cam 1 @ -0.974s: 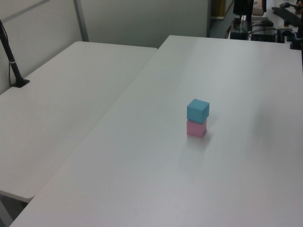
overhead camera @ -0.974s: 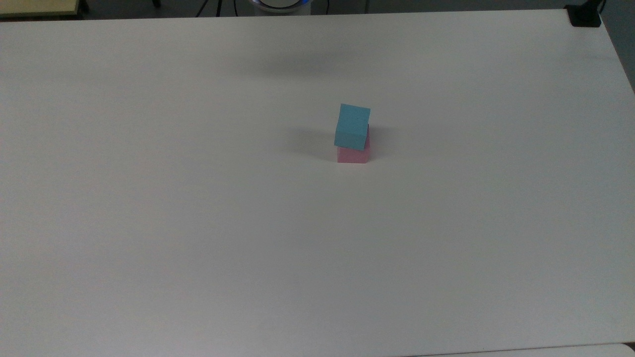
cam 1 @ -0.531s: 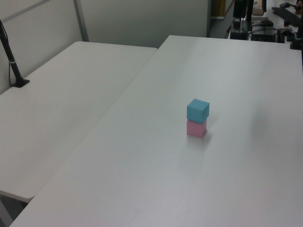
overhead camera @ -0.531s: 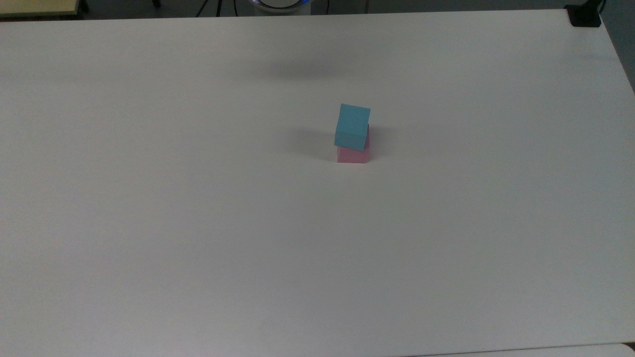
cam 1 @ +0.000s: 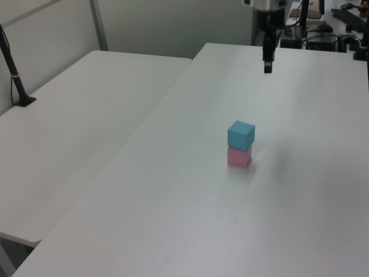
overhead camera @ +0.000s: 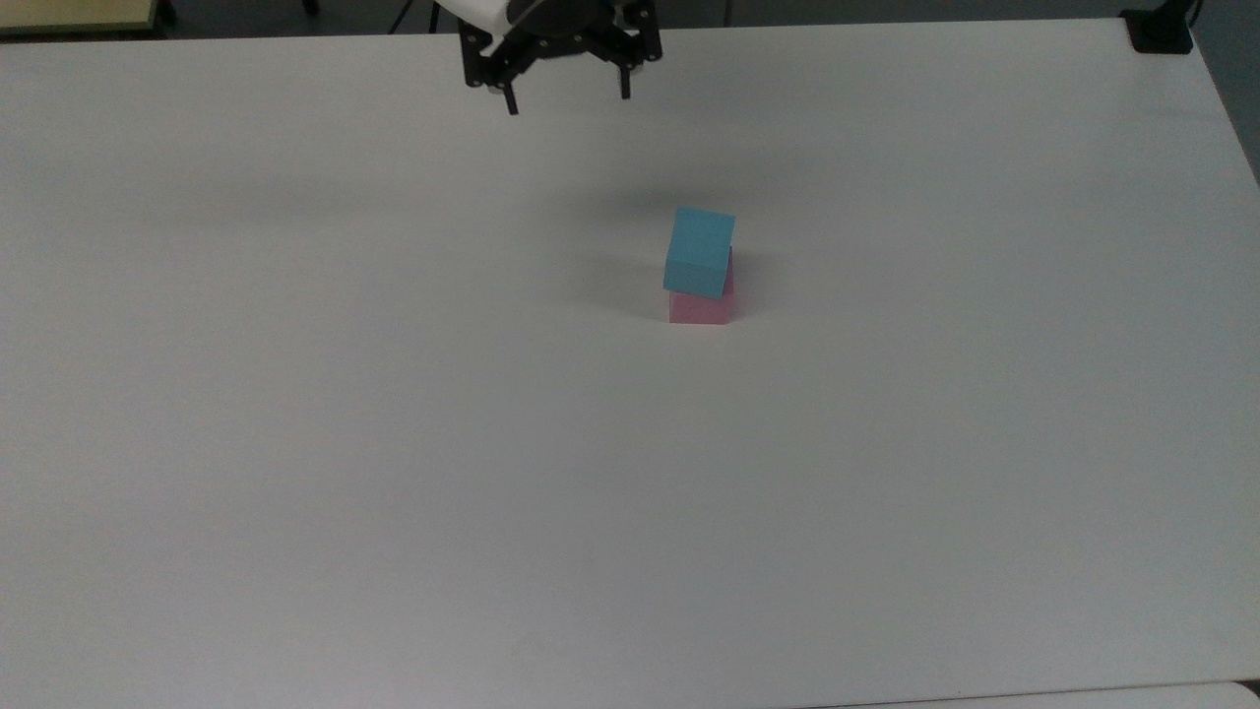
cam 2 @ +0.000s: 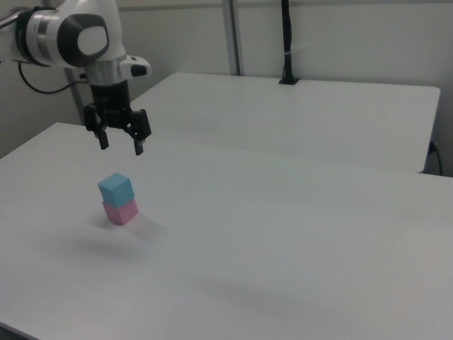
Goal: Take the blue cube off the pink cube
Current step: 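Move the open gripper over the blue cube and lower it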
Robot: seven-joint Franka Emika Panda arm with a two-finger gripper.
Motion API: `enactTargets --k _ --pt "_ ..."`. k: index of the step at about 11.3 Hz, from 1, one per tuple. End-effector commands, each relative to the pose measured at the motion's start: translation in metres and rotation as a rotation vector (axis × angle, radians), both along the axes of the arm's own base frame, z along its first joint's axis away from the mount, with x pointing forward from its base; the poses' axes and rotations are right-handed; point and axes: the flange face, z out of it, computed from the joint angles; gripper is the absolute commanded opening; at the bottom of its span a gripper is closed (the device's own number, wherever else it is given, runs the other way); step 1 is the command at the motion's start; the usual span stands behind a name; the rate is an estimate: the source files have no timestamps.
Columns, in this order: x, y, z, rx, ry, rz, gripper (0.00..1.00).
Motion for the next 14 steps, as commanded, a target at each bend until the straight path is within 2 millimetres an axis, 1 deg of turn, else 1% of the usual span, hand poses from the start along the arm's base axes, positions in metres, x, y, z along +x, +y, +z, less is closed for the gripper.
enactTargets --k 1,2,4,6,8,9,10,14 --pt "0.013 0.045 -0.033 0.085 0.037 -0.114 1.00" --pt "0.018 0.063 -0.049 0.080 0.037 -0.140 1.00" --pt "0.029 0.087 -0.077 0.071 0.022 -0.200 1.00" --pt "0.033 0.103 -0.094 0.058 0.016 -0.215 1.00" --pt "0.038 0.109 -0.110 0.049 0.023 -0.236 1.00" --pt "0.037 0.114 -0.115 0.041 0.027 -0.236 1.00" --pt "0.038 0.115 -0.122 0.023 0.032 -0.237 1.00" --pt "0.042 0.114 -0.133 -0.011 0.022 -0.251 1.00"
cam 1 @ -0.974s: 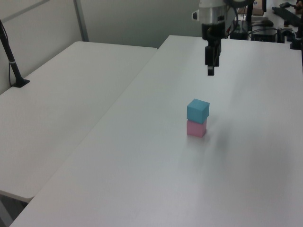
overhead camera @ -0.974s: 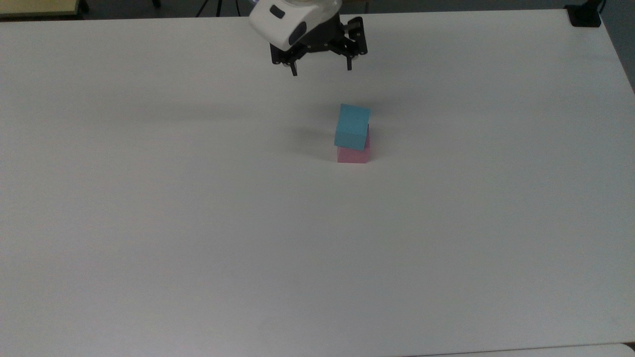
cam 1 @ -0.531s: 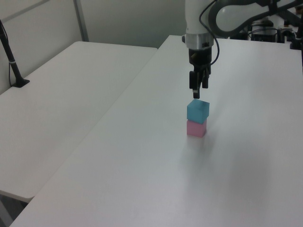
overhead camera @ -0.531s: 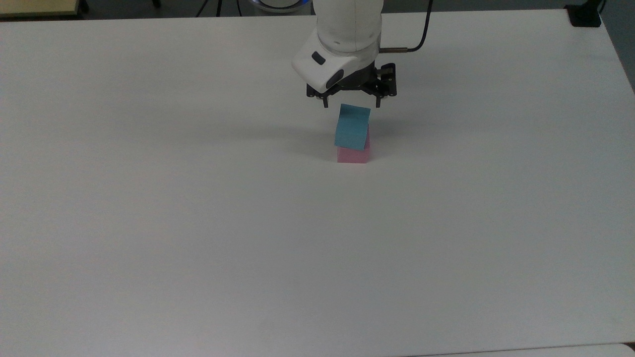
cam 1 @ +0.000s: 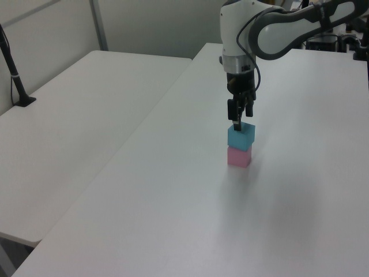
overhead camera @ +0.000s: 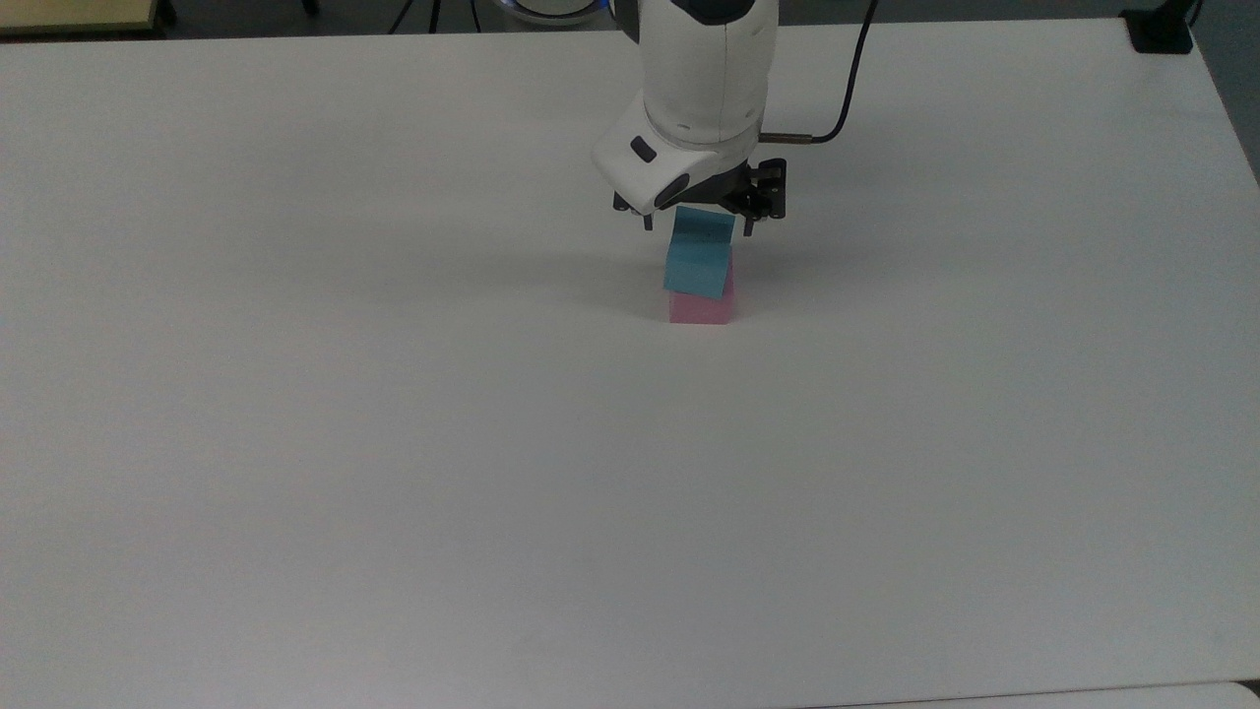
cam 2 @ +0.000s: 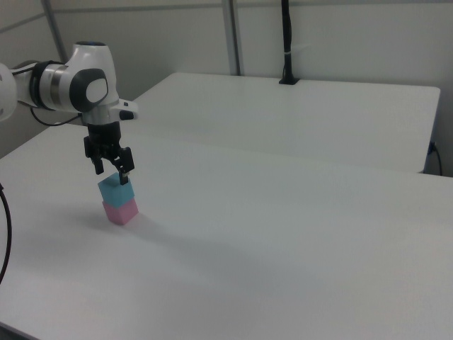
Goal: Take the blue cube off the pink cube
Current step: 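Close the gripper on the blue cube atop the pink cube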
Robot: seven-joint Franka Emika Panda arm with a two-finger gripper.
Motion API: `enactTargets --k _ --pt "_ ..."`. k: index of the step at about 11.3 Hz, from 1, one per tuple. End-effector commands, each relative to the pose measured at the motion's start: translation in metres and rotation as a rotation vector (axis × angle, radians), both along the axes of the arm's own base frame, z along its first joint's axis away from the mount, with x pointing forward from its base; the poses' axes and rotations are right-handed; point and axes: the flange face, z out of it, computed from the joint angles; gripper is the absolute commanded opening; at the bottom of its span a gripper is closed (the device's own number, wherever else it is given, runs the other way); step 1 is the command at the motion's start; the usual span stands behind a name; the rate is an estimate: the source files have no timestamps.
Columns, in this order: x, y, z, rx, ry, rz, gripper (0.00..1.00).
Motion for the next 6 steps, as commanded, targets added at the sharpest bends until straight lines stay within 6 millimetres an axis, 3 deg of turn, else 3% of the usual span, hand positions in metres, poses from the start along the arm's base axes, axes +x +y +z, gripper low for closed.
enactTargets --k 1,5,6 --pt "0.0050 0.0092 -0.0118 -0.019 -0.044 -0.033 1.00" --pt "0.0042 0.0180 -0.0176 -0.030 -0.045 -0.064 0.98" --pt "0.0037 0.0176 -0.0191 -0.045 -0.047 -0.055 0.81"
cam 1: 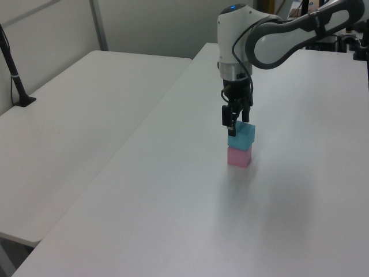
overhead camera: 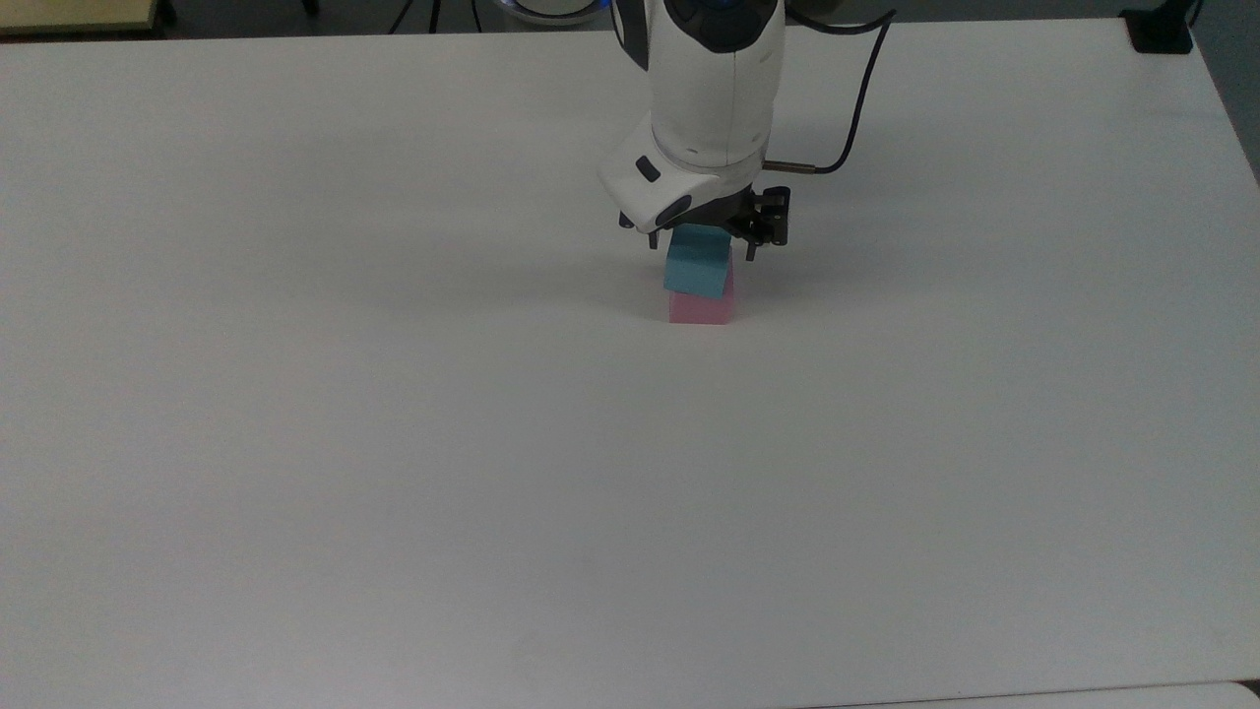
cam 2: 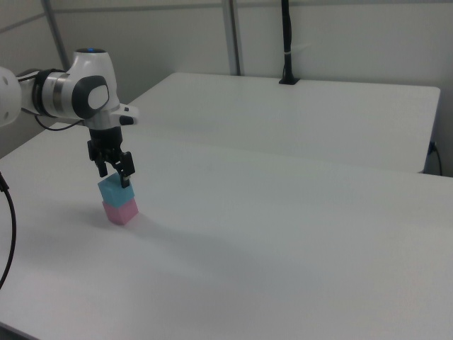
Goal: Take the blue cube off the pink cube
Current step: 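Close the gripper on the blue cube atop the pink cube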
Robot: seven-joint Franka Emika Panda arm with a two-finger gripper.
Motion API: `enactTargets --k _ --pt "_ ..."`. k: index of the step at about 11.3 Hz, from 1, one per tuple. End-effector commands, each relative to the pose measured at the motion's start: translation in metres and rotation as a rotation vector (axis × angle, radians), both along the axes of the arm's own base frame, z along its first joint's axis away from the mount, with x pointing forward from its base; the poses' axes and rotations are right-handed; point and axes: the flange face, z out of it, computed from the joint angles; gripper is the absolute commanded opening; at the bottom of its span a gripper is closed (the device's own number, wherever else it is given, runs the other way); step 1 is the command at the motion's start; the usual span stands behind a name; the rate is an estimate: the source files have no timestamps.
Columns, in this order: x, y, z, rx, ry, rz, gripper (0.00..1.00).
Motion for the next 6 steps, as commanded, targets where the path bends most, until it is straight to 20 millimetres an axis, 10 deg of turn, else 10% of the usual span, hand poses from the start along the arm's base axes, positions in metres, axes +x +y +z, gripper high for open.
enactTargets --k 1,3,6 --pt "-0.003 0.007 0.000 -0.036 -0.025 0.006 0.71" --pt "-0.003 0.002 0.007 -0.033 -0.030 0.011 0.50" --pt "-0.010 -0.005 0.028 -0.031 -0.026 0.056 0.43"
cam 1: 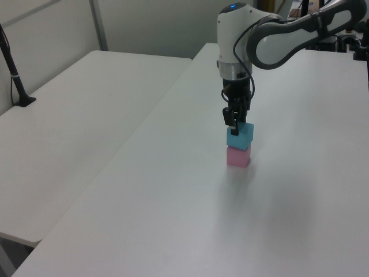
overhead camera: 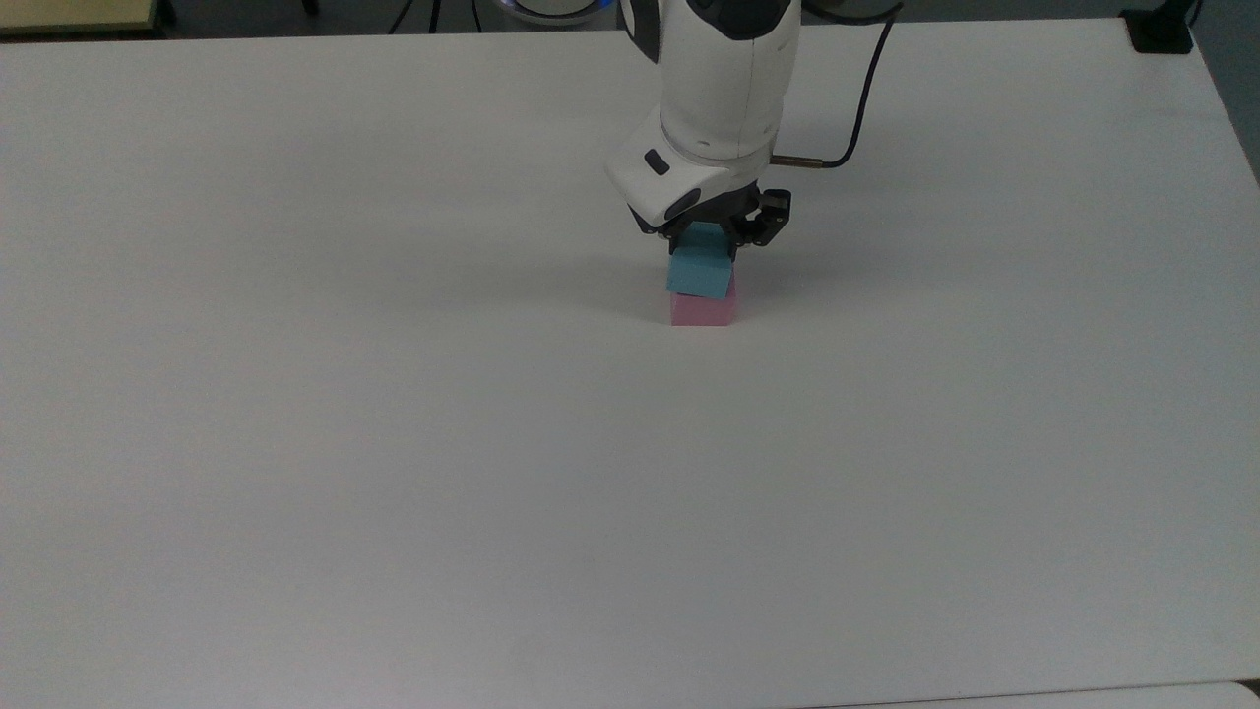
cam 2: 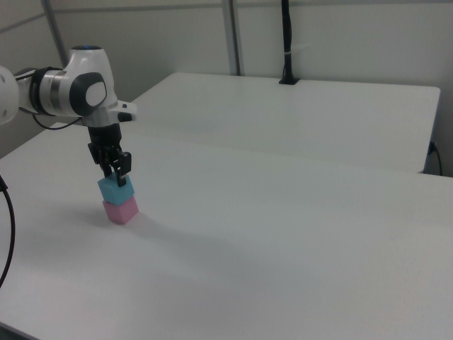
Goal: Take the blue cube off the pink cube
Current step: 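Close the gripper on the blue cube atop the pink cube, then lift the blue cube off and carry it beside the pink cube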
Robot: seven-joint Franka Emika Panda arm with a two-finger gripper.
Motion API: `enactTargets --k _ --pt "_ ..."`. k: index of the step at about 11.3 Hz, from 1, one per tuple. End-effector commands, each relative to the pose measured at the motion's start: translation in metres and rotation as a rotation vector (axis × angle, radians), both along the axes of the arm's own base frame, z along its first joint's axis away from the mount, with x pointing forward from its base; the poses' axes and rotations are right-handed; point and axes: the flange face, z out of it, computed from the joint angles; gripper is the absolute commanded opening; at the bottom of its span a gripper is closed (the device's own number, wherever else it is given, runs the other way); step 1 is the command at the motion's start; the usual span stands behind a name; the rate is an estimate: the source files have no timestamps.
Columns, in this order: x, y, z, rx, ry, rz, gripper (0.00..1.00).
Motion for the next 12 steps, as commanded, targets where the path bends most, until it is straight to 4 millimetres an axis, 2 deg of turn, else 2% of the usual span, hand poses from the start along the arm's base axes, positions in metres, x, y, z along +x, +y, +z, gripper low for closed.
enactTargets --k 1,3,4,6,7,9,10,12 --pt "-0.015 -0.015 0.035 -0.010 0.004 0.056 0.43" --pt "-0.036 -0.027 0.064 -0.020 0.043 0.133 0.43" --pt "-0.047 -0.052 0.080 -0.013 0.044 0.156 0.42" --pt "-0.076 -0.080 0.096 0.000 0.038 0.231 0.42" --pt "-0.087 -0.093 0.097 0.004 0.041 0.245 0.42" --pt "-0.112 -0.114 0.085 0.014 0.074 0.299 0.42" --pt "-0.120 -0.123 0.074 0.018 0.099 0.326 0.42" --pt "-0.126 -0.152 0.048 -0.012 0.157 0.352 0.42"
